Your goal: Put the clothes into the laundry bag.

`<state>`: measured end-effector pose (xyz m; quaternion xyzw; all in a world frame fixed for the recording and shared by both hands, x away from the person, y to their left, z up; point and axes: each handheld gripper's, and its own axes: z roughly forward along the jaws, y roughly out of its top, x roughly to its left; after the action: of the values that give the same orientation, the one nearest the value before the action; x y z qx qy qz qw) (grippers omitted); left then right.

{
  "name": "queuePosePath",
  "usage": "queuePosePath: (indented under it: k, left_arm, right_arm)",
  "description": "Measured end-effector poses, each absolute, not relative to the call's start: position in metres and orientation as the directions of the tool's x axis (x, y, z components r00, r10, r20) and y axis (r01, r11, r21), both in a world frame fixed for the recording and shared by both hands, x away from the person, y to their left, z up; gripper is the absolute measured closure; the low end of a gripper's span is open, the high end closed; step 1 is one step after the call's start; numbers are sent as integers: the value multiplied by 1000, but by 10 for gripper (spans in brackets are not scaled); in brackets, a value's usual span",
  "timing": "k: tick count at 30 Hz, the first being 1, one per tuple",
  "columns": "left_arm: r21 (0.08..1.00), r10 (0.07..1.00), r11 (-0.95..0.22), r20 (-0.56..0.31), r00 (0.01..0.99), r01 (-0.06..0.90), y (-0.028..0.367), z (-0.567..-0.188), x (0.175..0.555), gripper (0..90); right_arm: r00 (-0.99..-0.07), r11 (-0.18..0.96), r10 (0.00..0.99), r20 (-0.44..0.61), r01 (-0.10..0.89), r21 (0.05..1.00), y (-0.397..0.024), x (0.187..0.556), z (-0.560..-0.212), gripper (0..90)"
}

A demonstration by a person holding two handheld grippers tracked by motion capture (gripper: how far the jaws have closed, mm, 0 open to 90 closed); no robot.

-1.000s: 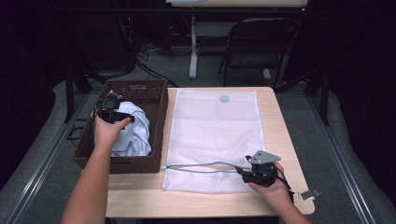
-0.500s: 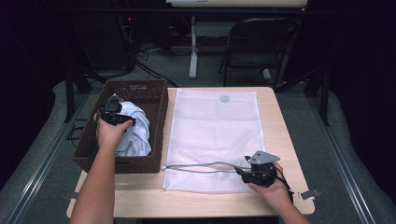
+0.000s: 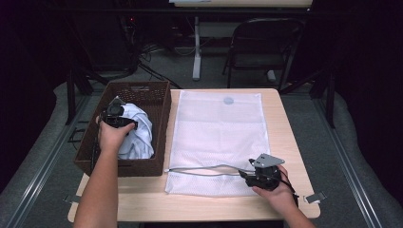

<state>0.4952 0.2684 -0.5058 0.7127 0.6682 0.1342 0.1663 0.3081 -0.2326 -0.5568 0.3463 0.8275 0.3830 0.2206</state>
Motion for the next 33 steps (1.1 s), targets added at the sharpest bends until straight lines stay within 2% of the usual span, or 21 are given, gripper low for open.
queuePosePath:
  k: [9,16,33]
  left_arm:
    - [370,997,-47,-41,67,928,269,-516,498,158]
    - [367,996,-21,-73,51,930,274,-524,497,157]
    - [317,997,-28,-55,48,948,271,-534,500,152]
  right_arm:
    - [-666,470,740,-100,404,785,-233,308,-557,394]
    - [-666,471,739,-99,406,783,-232,308,-557,393]
    - [-671,475,735,-102,402,783,-231,307,-557,393]
